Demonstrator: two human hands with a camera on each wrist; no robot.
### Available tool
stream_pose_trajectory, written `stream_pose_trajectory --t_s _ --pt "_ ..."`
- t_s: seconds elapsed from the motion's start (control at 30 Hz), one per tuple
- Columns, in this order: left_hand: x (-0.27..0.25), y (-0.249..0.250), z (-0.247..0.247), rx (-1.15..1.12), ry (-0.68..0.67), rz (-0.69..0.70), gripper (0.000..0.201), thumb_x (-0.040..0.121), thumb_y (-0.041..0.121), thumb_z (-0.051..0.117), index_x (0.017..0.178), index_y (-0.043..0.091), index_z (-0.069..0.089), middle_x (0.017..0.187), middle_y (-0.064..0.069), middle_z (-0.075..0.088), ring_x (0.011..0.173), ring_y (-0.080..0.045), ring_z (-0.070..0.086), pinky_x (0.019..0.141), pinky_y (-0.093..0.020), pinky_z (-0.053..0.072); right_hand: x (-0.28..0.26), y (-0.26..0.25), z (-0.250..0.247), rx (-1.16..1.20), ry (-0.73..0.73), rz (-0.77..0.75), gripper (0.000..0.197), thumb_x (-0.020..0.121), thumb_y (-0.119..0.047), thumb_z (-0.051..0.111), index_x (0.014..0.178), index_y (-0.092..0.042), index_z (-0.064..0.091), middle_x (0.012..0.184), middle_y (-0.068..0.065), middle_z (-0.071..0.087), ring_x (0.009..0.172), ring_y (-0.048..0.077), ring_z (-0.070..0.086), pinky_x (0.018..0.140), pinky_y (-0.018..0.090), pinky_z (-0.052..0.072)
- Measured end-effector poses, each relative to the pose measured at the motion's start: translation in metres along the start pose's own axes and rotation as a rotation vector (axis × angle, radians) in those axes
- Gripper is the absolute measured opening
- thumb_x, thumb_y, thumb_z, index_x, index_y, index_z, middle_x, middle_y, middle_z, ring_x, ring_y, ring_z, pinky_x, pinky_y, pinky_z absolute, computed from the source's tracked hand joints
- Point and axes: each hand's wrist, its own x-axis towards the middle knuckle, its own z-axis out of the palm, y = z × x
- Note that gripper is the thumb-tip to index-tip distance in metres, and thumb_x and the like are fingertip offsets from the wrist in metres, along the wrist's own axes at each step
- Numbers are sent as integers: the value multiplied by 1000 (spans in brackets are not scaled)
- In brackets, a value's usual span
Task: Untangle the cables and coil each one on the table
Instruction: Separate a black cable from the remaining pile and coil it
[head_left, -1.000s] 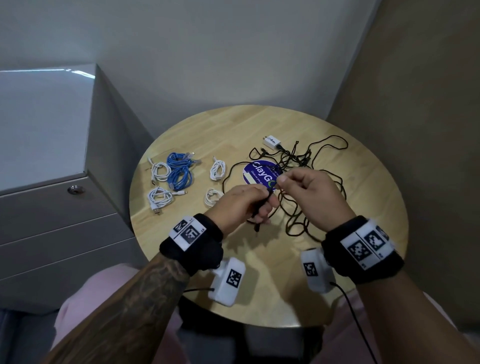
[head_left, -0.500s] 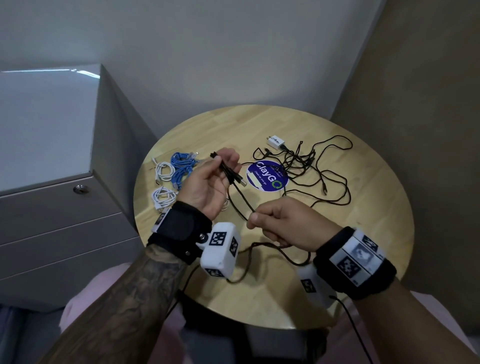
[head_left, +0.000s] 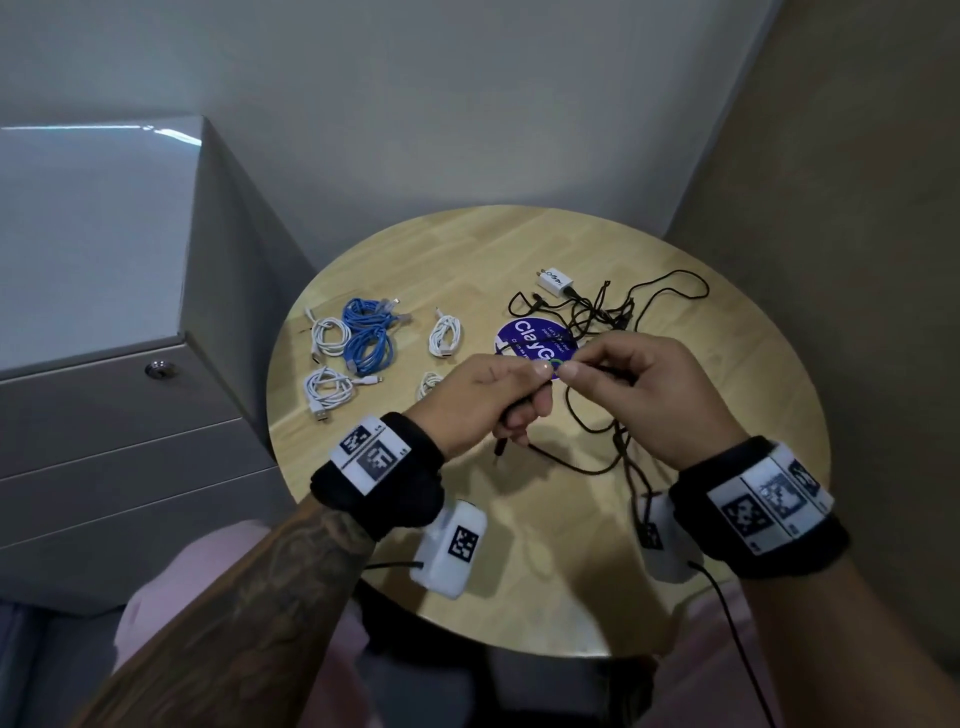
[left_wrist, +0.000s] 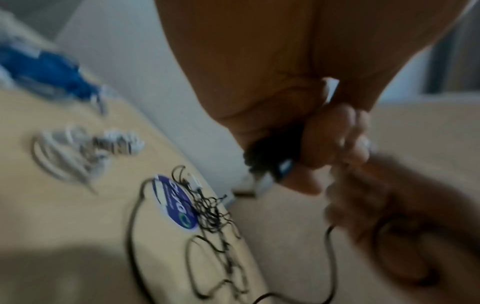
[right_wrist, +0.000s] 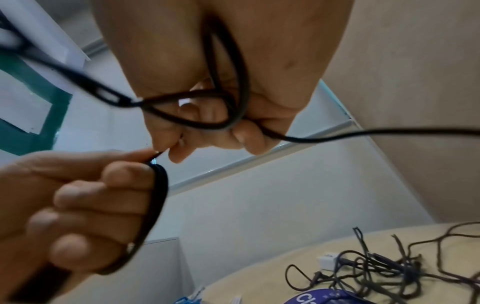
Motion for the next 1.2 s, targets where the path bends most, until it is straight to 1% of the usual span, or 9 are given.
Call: stream_pose_trajectory --t_s 0.2,0.4,0.5,0.63,0.83,0.9,0.97,1.03,1.2 --pt "0 12 -23 -809 81 -58 38 101 31 39 69 16 52 48 9 29 39 -5 28 49 -22 42 6 19 -4 135 -93 178 20 97 -23 67 85 -7 63 60 6 57 58 21 46 58 30 37" --pt "1 15 -33 -1127 308 104 28 98 15 39 94 0 62 72 0 58 59 -11 56 72 -30 57 -2 10 26 13 -278 185 28 100 -30 61 79 -13 70 57 3 53 55 15 46 59 27 40" --pt "7 7 -33 -1013 384 180 25 101 12 38 105 -2 59 86 -7 67 79 -17 66 87 -33 56 -5 5 45 -3 -365 190 25 98 -25 65 81 -8 69 57 0 52 52 11 46 56 26 40" --pt "11 -6 -26 -434 485 222 22 102 5 41 103 -6 60 83 -13 70 76 -22 69 83 -37 57 -9 0 52 -106 -392 121 19 93 -23 68 75 -17 65 65 -7 58 58 2 49 60 21 42" --pt "5 -18 -13 441 160 174 32 100 26 46 83 4 60 66 -5 58 61 -9 52 62 -32 46 -7 -1 33 -47 -264 63 18 92 -20 70 77 -29 69 70 -3 63 65 7 52 64 26 44" --pt "7 -13 -16 491 132 118 35 100 32 46 77 9 59 62 1 56 56 -9 48 58 -29 43 -7 0 32 -15 -267 63 16 93 -22 71 82 -34 71 73 -8 64 68 8 53 65 26 45" --pt "8 -9 -20 532 160 87 34 100 31 48 75 12 61 61 1 59 53 -8 48 57 -28 42 -7 0 35 -103 -253 31 4 92 -27 71 88 -28 70 78 -6 62 70 10 54 68 28 46" --pt "7 -6 -26 578 192 77 32 99 26 51 72 14 63 57 3 59 50 -7 47 56 -27 41 -4 2 34 -195 -207 41 12 91 -33 70 92 -21 67 82 0 62 74 11 56 70 28 46" --pt "0 0 -36 520 154 -10 26 92 27 66 72 10 63 57 1 52 54 -13 50 51 -23 42 11 10 10 36 -115 291 27 92 -37 50 88 -17 69 80 -10 66 69 -5 56 69 27 38"
